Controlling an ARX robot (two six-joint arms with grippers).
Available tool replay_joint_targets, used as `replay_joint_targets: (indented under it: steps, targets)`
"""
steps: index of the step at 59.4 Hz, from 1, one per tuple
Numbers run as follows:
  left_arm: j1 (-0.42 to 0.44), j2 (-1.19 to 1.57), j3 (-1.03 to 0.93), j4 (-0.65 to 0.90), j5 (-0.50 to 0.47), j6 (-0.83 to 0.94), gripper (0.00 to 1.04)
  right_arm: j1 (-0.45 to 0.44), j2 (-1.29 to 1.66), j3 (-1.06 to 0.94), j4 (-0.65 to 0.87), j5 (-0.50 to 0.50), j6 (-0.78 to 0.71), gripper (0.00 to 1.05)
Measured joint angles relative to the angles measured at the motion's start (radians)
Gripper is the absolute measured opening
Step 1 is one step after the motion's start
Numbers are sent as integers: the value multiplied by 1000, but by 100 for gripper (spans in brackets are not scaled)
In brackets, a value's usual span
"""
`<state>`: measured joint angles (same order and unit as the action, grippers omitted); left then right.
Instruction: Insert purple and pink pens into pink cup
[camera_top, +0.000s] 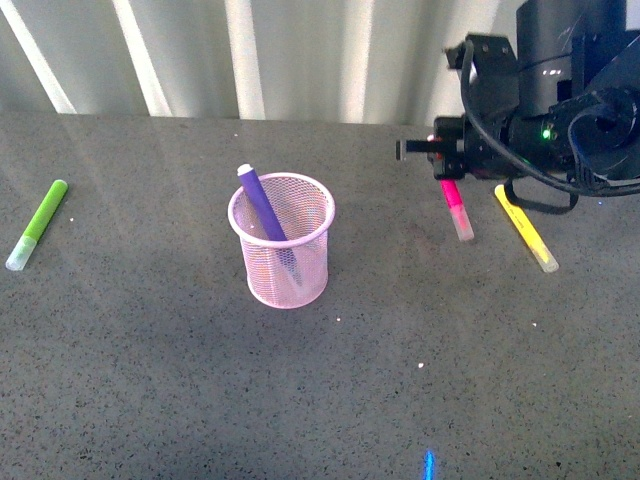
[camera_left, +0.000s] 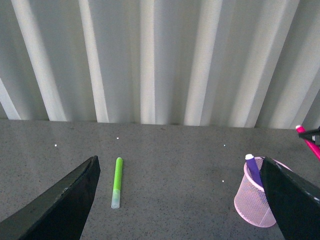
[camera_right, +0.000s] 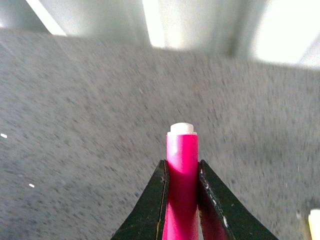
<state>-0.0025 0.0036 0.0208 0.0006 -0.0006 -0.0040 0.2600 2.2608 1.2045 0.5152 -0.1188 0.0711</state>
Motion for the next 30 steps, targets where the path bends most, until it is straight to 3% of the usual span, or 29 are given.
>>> replay_joint_targets:
  steps: [16,30]
  targets:
    - [0,0,0,0,0,0,98,155,-123,-145,418,-37,-77,12]
    - [0,0,0,0,0,0,98,242,-129,-150,527,-14,-22,12]
